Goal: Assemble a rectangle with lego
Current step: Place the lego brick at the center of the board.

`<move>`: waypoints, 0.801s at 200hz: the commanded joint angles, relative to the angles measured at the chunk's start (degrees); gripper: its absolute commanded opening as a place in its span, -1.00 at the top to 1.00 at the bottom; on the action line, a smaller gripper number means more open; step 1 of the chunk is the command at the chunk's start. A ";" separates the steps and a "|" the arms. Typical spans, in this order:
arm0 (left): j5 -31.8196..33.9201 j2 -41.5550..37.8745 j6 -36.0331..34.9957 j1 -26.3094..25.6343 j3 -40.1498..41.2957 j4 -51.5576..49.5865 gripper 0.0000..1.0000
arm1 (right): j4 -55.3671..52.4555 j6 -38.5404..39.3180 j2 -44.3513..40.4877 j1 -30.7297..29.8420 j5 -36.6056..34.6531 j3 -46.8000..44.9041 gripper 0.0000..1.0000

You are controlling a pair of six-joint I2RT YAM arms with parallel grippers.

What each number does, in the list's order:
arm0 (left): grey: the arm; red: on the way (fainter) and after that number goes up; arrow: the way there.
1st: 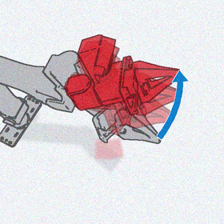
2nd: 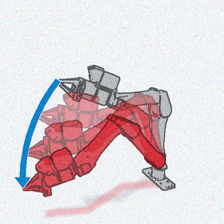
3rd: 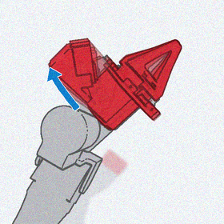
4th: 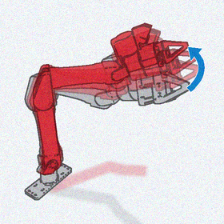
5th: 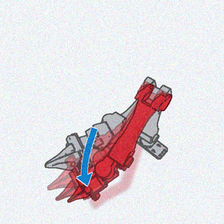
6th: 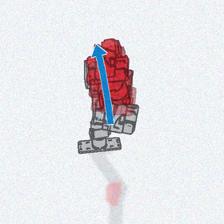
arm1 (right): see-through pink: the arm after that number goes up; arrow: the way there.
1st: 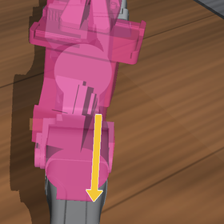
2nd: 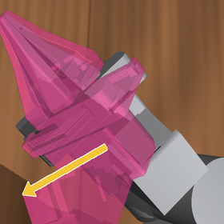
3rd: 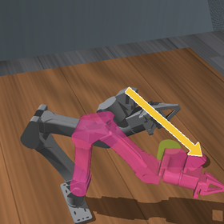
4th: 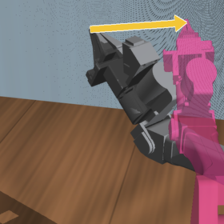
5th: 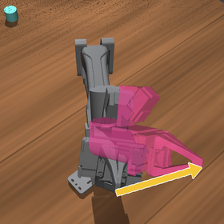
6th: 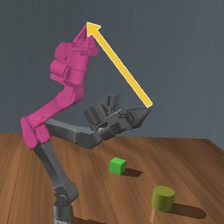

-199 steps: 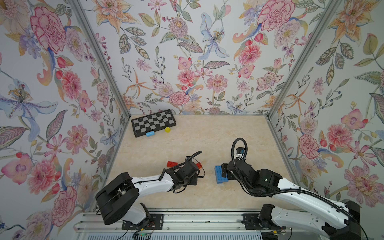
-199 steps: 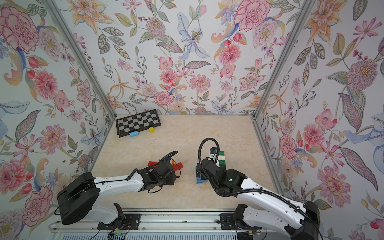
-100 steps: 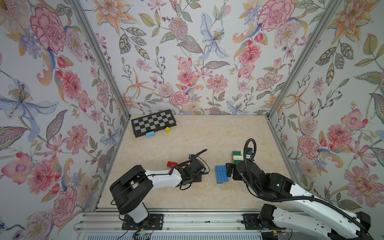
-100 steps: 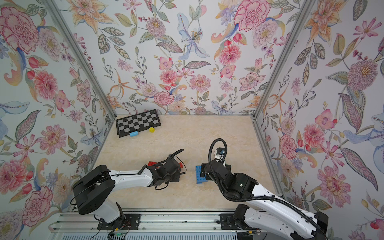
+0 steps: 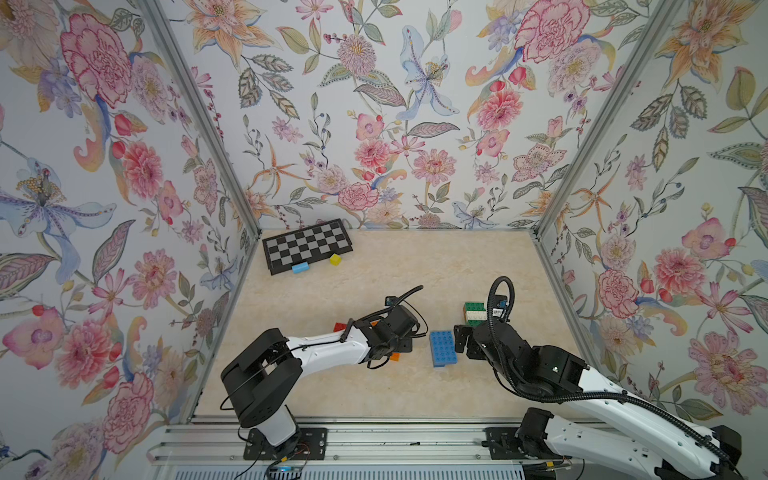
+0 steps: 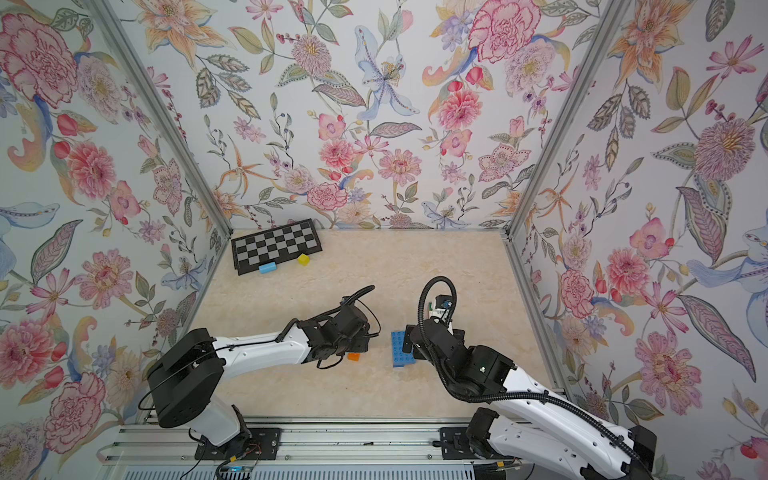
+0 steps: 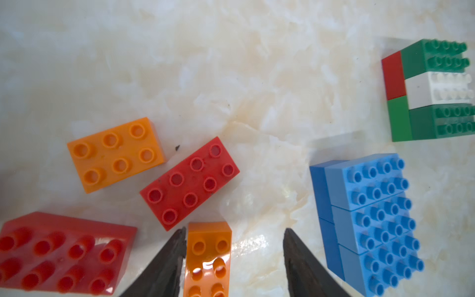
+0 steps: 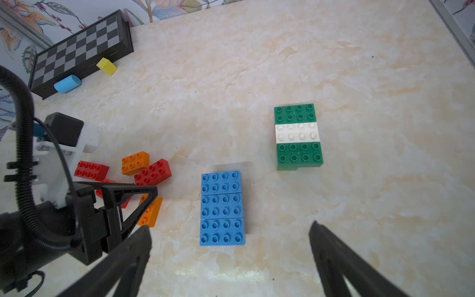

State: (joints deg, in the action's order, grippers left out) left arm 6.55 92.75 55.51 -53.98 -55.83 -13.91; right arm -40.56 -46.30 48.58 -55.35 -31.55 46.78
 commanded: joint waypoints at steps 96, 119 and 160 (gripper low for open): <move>4.00 1.57 -43.00 12.58 -11.03 -21.49 -0.44 | -1.28 -0.96 3.56 2.47 1.67 0.06 -0.99; 3.56 3.52 -45.38 12.74 -10.66 -20.62 -0.58 | -1.25 -1.15 3.89 3.14 1.93 -0.03 -0.99; 1.93 7.20 -48.08 13.24 -11.21 -20.98 -0.58 | -1.46 -1.81 2.67 4.02 2.04 -0.51 -0.99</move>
State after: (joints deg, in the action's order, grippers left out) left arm 10.20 97.82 11.53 -41.19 -66.89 -33.04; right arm -40.56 -46.52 52.18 -51.90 -29.34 46.78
